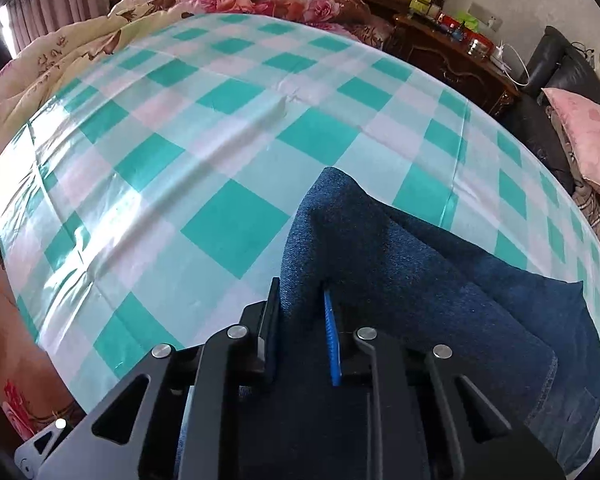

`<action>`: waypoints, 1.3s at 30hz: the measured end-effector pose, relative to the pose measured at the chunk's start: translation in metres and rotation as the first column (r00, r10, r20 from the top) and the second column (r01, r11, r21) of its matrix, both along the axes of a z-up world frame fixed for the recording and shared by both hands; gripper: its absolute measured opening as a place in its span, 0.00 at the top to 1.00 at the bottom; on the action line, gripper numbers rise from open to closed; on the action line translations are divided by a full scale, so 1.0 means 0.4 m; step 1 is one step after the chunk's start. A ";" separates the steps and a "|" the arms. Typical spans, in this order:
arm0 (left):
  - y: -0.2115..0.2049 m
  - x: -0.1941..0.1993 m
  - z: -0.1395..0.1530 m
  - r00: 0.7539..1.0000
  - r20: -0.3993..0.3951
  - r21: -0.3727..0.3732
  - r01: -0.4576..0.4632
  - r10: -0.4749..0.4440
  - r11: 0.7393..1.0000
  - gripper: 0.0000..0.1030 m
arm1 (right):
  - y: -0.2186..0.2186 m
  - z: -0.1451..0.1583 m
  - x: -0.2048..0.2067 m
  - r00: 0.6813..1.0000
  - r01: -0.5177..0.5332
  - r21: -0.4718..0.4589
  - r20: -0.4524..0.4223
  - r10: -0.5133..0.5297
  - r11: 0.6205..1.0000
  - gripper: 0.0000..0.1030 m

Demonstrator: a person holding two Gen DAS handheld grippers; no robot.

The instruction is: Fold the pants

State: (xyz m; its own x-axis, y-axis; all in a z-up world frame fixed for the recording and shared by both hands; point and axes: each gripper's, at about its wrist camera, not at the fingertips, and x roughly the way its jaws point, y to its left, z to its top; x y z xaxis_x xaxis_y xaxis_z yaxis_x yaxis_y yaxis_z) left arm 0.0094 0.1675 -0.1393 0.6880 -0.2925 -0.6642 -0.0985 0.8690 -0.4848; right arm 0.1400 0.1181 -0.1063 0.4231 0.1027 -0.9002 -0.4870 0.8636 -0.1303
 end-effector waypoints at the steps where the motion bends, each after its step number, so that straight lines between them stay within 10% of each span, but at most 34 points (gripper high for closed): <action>1: -0.002 0.005 -0.003 1.000 -0.006 -0.014 0.003 -0.003 1.000 0.68 | -0.002 0.003 -0.002 1.000 -0.001 0.003 0.005 0.001 1.000 0.83; 6: -0.033 0.007 0.017 1.000 0.012 0.041 0.021 -0.022 0.999 0.85 | -0.016 0.018 -0.005 1.000 0.000 0.025 0.015 0.000 1.000 0.84; 11: -0.059 0.003 0.043 0.999 0.028 0.116 0.028 -0.032 0.993 0.86 | -0.028 0.037 -0.009 1.000 -0.004 0.045 0.026 0.003 0.999 0.82; 16: -0.097 0.002 0.077 0.997 0.059 0.219 0.035 -0.049 0.975 0.87 | -0.045 0.060 -0.012 0.999 0.008 0.067 0.045 -0.011 0.998 0.56; 29: -0.132 -0.007 0.111 0.993 0.085 0.291 0.052 -0.080 0.955 0.88 | -0.054 0.061 -0.001 1.000 0.018 0.059 0.020 -0.019 0.998 0.54; 32: -0.135 -0.009 0.113 0.992 0.088 0.300 0.057 -0.087 0.952 0.88 | -0.045 0.043 0.007 1.000 -0.002 0.058 -0.010 0.003 0.998 0.59; 34: -0.134 -0.010 0.114 0.992 0.086 0.299 0.058 -0.087 0.952 0.88 | -0.044 0.033 0.012 0.998 -0.016 0.089 -0.053 0.020 0.996 0.84; 39: -0.143 -0.012 0.142 0.989 0.113 0.307 0.056 -0.095 0.950 0.88 | -0.065 0.078 0.004 1.000 -0.013 0.136 -0.027 0.017 0.991 0.89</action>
